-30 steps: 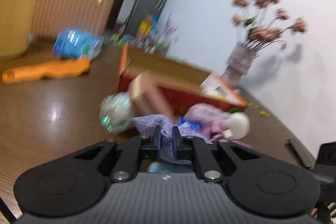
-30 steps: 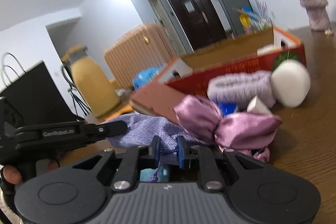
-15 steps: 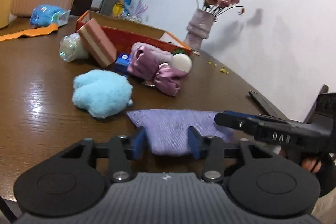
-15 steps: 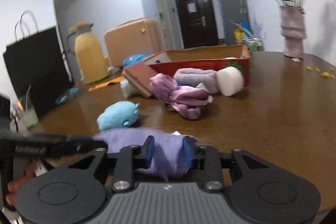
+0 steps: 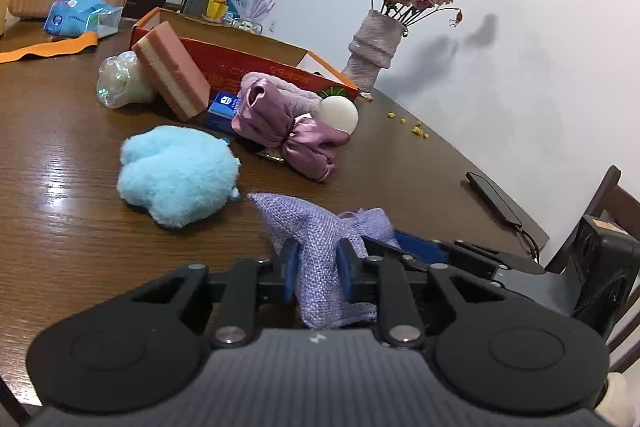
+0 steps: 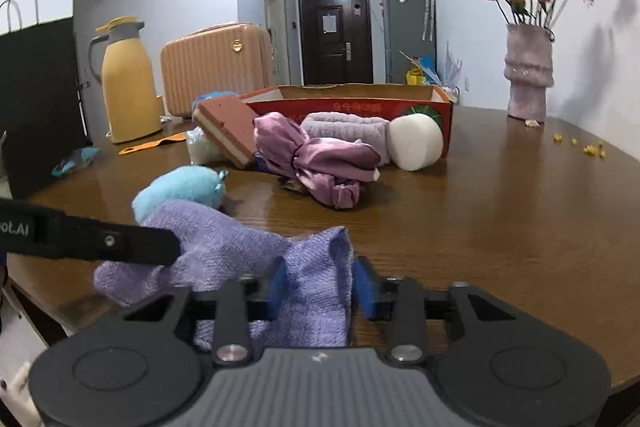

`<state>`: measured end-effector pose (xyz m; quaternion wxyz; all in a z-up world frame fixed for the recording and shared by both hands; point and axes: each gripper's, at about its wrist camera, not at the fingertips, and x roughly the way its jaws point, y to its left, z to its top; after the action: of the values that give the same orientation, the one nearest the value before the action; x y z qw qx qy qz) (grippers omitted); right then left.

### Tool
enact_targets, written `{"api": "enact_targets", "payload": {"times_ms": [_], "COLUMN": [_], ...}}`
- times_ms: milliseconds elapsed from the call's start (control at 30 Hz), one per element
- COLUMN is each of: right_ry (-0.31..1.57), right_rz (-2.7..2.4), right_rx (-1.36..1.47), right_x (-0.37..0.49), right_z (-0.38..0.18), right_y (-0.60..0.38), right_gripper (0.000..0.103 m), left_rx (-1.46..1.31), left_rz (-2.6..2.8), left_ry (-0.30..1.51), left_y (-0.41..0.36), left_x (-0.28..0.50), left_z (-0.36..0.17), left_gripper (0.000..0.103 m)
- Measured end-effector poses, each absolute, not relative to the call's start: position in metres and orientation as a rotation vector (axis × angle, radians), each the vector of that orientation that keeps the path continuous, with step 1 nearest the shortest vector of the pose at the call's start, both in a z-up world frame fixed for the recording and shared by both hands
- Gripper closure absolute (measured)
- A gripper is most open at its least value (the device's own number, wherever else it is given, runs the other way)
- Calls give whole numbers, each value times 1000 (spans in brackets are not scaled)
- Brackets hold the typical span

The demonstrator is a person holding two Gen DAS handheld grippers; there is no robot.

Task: Organize soft objects
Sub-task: 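Lift the purple sachet into the cardboard box and open both grippers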

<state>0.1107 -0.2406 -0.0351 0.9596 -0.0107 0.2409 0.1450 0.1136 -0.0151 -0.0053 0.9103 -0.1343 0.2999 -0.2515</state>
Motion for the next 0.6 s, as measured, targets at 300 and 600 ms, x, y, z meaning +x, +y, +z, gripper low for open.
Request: {"api": "enact_targets", "payload": {"times_ms": [300,600], "right_ry": [402,350], "right_rz": [364,471], "right_rx": [9,2], "right_x": [114,285], "right_z": [-8,102], "right_y": [-246,-243], "right_gripper": [99,99], "left_rx": [-208,-144], "left_rz": [-608,-536], "left_ry": [515,487], "left_y": [-16,3], "left_x": [126,308], "left_z": [35,123], "left_gripper": [88,88]}}
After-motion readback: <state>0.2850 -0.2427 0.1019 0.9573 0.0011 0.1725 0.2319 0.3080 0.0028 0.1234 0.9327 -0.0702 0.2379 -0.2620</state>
